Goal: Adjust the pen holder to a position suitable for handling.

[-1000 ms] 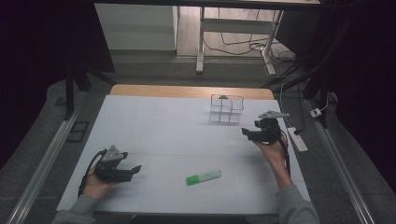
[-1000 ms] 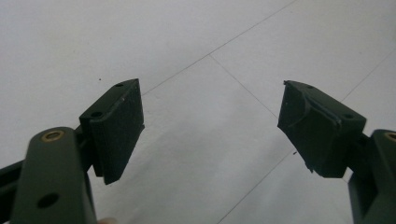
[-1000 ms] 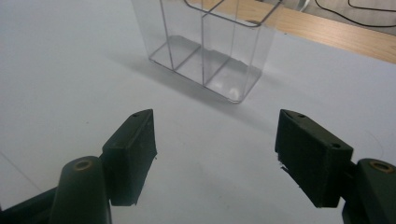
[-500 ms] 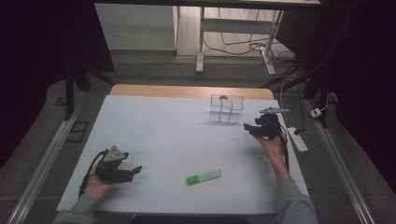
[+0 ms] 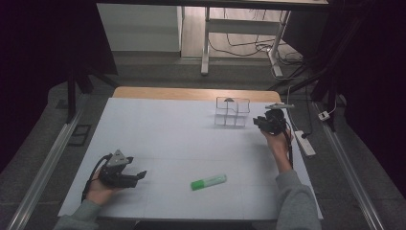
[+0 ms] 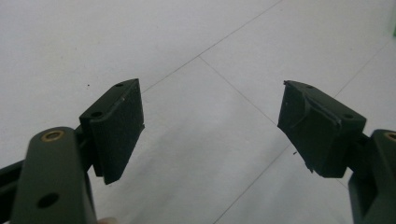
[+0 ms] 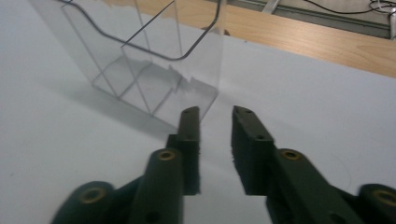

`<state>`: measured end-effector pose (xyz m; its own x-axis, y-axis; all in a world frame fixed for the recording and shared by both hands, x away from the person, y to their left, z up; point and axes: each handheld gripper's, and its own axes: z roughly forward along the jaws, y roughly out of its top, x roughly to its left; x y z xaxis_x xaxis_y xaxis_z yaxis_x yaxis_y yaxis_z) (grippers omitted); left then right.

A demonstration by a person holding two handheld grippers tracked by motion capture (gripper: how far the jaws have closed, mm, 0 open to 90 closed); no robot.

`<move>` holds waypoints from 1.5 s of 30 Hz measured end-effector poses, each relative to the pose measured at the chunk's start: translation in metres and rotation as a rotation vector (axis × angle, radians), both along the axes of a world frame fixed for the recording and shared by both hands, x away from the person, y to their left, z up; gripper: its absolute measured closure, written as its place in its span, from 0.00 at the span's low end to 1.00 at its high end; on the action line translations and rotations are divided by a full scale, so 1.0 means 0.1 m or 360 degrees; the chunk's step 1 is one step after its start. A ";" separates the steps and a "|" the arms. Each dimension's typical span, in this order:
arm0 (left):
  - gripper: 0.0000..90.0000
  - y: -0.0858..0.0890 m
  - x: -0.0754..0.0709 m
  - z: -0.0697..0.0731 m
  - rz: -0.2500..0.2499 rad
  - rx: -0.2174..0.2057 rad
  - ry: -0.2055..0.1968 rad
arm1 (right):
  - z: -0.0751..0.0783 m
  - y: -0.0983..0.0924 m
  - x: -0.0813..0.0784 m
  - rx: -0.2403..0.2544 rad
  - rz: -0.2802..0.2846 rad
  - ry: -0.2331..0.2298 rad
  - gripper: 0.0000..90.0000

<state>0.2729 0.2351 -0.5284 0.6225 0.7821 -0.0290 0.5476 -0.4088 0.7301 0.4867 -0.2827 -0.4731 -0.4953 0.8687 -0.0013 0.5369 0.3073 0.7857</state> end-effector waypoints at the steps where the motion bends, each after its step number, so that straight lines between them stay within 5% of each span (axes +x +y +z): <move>1: 0.25 0.00 0.00 0.00 -0.0003 0.0006 0.0002 | 0.00 0.00 0.02 0.0008 -0.0007 -0.0003 0.87; 5: 0.25 0.00 0.01 -0.01 -0.0003 0.0008 0.0013 | 0.01 0.01 0.10 0.0026 -0.0002 -0.0010 0.99; 15: 0.25 0.01 0.01 -0.01 0.0001 0.0006 0.0010 | -0.04 0.06 0.28 0.0081 0.0005 0.0020 0.99; 19: 0.25 0.01 0.01 -0.02 0.0002 0.0007 0.0012 | -0.08 0.10 0.33 0.0006 0.0037 0.0014 0.99; 23: 0.25 0.01 0.01 -0.03 -0.0001 0.0012 0.0016 | -0.08 0.10 0.37 0.0020 0.0041 0.0011 0.99; 45: 0.25 0.02 0.02 -0.04 -0.0009 0.0019 0.0021 | -0.14 0.22 0.45 0.0069 0.0082 0.0030 0.99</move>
